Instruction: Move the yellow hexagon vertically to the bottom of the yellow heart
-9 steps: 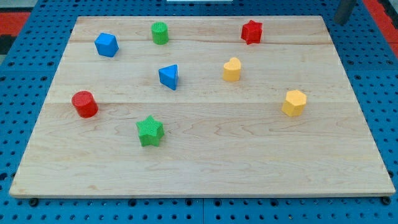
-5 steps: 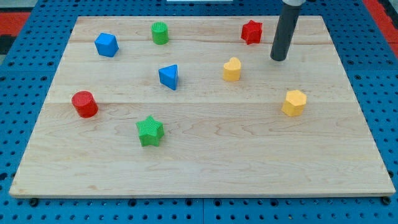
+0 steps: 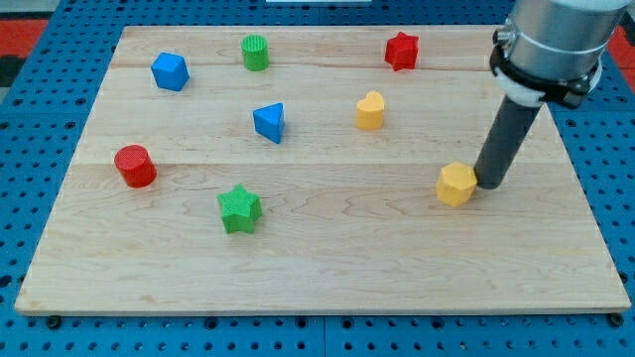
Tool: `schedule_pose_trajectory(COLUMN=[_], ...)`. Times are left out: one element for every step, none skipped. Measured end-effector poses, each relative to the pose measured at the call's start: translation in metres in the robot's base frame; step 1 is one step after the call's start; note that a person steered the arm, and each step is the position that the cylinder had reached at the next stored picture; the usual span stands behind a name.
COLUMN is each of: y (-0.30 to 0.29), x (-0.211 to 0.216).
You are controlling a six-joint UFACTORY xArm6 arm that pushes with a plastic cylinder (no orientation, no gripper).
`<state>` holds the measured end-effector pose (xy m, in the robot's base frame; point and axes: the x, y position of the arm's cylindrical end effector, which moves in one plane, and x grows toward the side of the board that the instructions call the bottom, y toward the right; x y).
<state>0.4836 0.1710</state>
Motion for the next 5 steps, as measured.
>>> schedule_pose_trajectory(y=[-0.053,-0.08,-0.042,-0.103,-0.208], x=[0.016,0.019,0.051,0.11,0.125])
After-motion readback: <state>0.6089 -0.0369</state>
